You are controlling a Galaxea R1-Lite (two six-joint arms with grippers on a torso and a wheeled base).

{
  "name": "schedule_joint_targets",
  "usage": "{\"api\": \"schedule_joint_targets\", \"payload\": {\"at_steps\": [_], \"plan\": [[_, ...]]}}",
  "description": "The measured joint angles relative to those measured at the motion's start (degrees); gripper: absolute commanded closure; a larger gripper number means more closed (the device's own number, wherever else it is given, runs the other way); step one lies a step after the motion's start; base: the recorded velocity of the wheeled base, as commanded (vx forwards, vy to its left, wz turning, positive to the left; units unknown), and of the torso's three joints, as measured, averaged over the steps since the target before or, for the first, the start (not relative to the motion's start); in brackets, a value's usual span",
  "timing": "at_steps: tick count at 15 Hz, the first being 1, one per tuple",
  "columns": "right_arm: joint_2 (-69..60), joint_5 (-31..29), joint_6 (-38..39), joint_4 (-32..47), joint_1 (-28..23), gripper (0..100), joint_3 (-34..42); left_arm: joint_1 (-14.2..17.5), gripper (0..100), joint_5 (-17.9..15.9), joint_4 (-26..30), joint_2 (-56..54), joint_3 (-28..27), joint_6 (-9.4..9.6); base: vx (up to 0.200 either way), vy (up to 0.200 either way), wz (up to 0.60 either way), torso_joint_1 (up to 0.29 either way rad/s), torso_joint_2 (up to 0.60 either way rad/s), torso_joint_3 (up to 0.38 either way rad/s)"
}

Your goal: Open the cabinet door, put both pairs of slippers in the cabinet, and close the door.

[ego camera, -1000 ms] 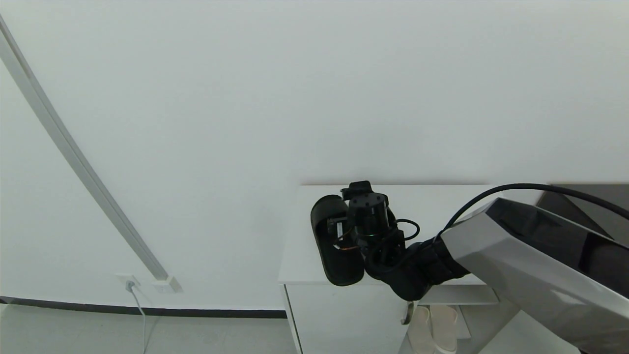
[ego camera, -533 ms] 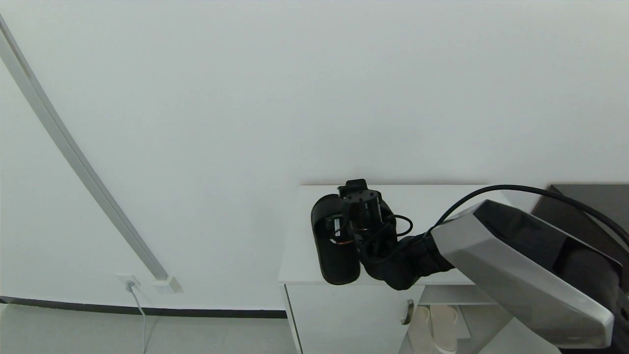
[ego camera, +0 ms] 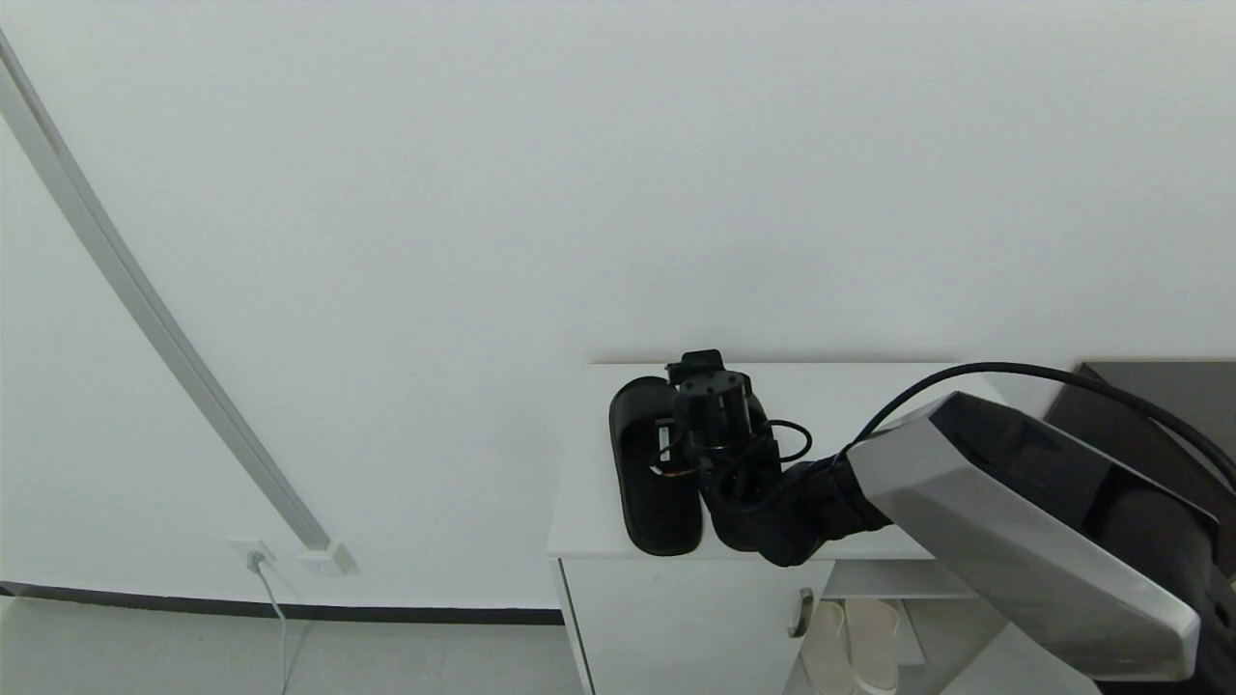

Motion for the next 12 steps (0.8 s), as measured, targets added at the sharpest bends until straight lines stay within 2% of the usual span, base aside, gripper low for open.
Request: {"api": "schedule_joint_targets", "payload": {"at_steps": [6,12], "plan": [[-4.5,1.0,0.0,-0.4,0.7,100,4.7,0.0,100,-0.1,0.0,0.0,0.0,-0.05,0.000,0.000,0.00,0.000,0.00,0.000],[-18.3,7.6,0.4,-0.4,0.9,100,21.3,0.0,100,-0.1,0.0,0.0,0.0,0.17,0.000,0.000,0.00,0.000,0.00,0.000]]}}
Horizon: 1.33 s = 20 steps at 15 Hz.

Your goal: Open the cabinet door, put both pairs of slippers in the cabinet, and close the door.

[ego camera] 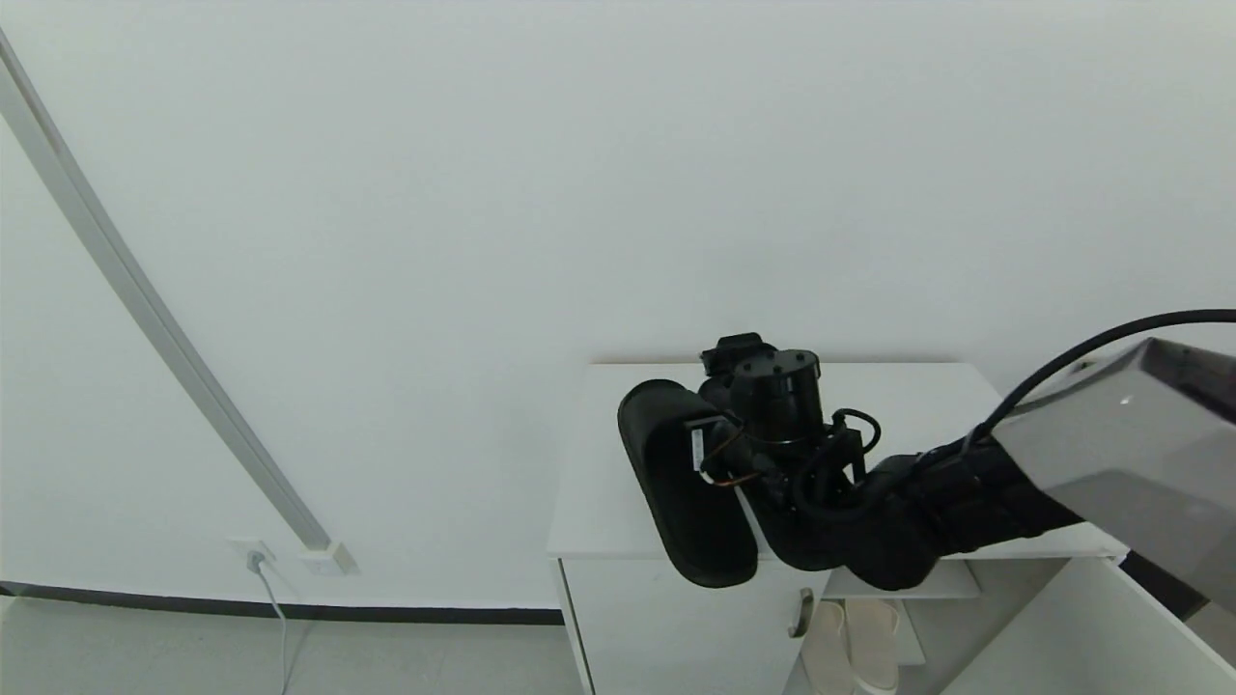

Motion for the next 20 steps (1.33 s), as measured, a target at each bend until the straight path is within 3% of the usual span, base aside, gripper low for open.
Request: {"api": "schedule_joint_targets", "payload": {"at_steps": [7,14,20], "plan": [[-20.3,11.3,-0.1,0.3,1.4,100,24.0,0.0,100,-0.1,0.0,0.0,0.0,0.05,0.000,0.000,0.00,0.000,0.00,0.000],[-24.8,11.5,-0.2,0.1,3.0,100,27.7,0.0,100,-0.1,0.0,0.0,0.0,0.02,0.000,0.000,0.00,0.000,0.00,0.000],[-24.5,11.3,-0.2,0.1,3.7,100,28.1,0.0,100,-0.1,0.0,0.0,0.0,-0.09,-0.200,0.000,0.00,0.005,0.01,0.002]]}}
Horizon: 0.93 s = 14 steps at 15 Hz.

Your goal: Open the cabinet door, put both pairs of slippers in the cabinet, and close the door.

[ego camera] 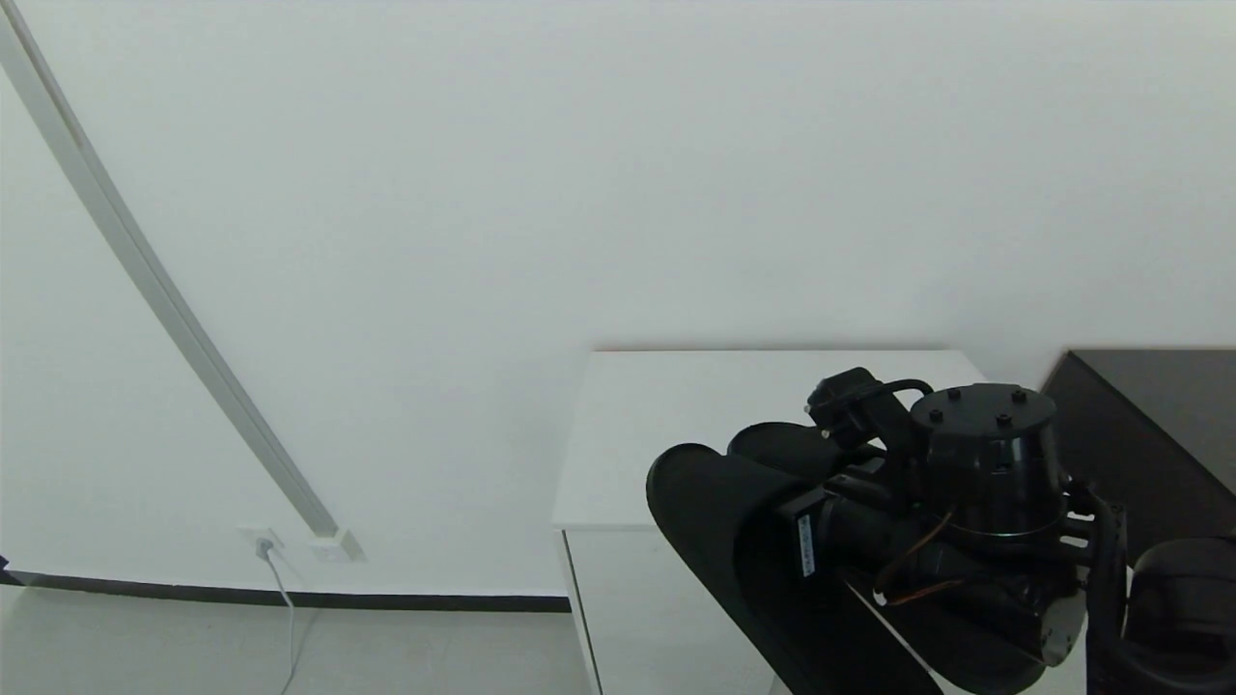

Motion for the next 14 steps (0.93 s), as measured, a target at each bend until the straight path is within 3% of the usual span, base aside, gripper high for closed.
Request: {"api": "schedule_joint_targets", "payload": {"at_steps": [2,14], "plan": [[0.2,0.0,-0.1,0.0,0.0,100,0.1,0.0,100,0.0,0.0,0.0,0.0,-0.02,-0.200,0.000,0.00,-0.005,0.00,0.002],[0.8,-0.3,0.0,-0.1,0.3,100,0.5,0.0,100,0.0,0.0,0.0,0.0,-0.09,0.000,0.000,0.00,0.000,0.00,0.000]]}}
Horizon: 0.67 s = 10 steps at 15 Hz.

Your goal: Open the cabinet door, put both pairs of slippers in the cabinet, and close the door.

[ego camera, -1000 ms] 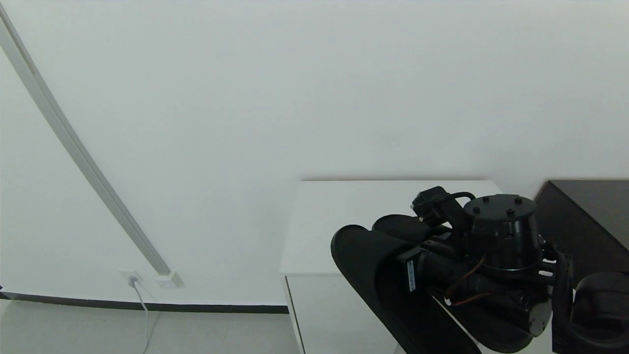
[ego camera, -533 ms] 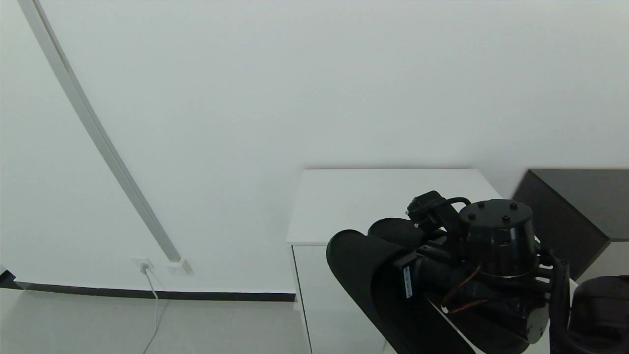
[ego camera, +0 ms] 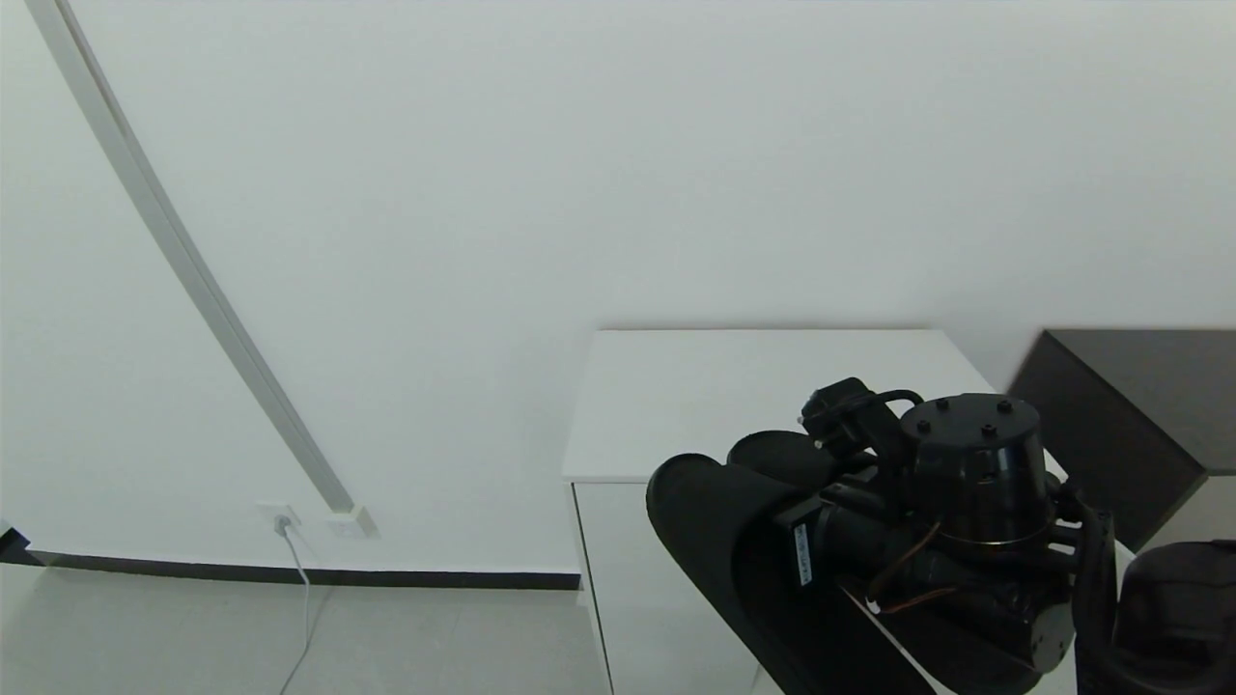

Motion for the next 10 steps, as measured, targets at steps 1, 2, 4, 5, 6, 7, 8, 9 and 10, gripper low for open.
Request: {"api": "schedule_joint_targets", "payload": {"at_steps": [1,2,4,5,6,7,8,9,10], "plan": [[0.0,0.0,0.0,0.0,0.0,100,0.0,0.0,100,0.0,0.0,0.0,0.0,-0.02,0.000,0.000,0.00,0.000,0.00,0.000],[0.0,0.0,0.0,0.0,0.0,100,0.0,0.0,100,0.0,0.0,0.0,0.0,0.02,0.000,0.000,0.00,0.000,0.00,0.000],[0.0,0.0,0.1,0.0,0.0,100,0.3,0.0,100,0.0,0.0,0.0,0.0,0.04,0.000,0.000,0.00,0.000,0.00,0.000],[0.0,0.0,0.0,-0.5,0.0,100,0.4,0.0,100,0.0,0.0,0.0,0.0,0.04,0.000,-0.200,0.00,0.002,0.01,0.002],[0.0,0.0,0.0,-1.0,0.0,100,0.7,0.0,100,-0.1,0.0,0.0,0.0,0.06,0.000,-0.200,0.00,-0.002,0.00,0.002],[0.0,0.0,0.0,-1.2,0.0,100,0.8,0.0,100,-0.1,0.0,0.0,0.0,0.06,0.000,-0.200,0.00,-0.002,0.00,0.002],[0.0,0.0,0.0,-1.6,0.0,100,1.0,0.0,100,-0.1,0.0,0.0,0.0,0.11,0.000,-0.200,0.00,0.002,0.01,-0.002],[0.0,0.0,0.0,-1.6,0.1,100,1.0,-0.1,100,-0.1,0.0,0.0,0.0,0.13,0.000,-0.200,0.00,0.022,0.00,-0.002],[0.0,0.0,0.0,-1.6,0.0,100,1.1,0.1,100,-0.1,0.0,0.0,0.0,0.13,0.000,-0.200,0.00,0.007,0.00,-0.002]]}}
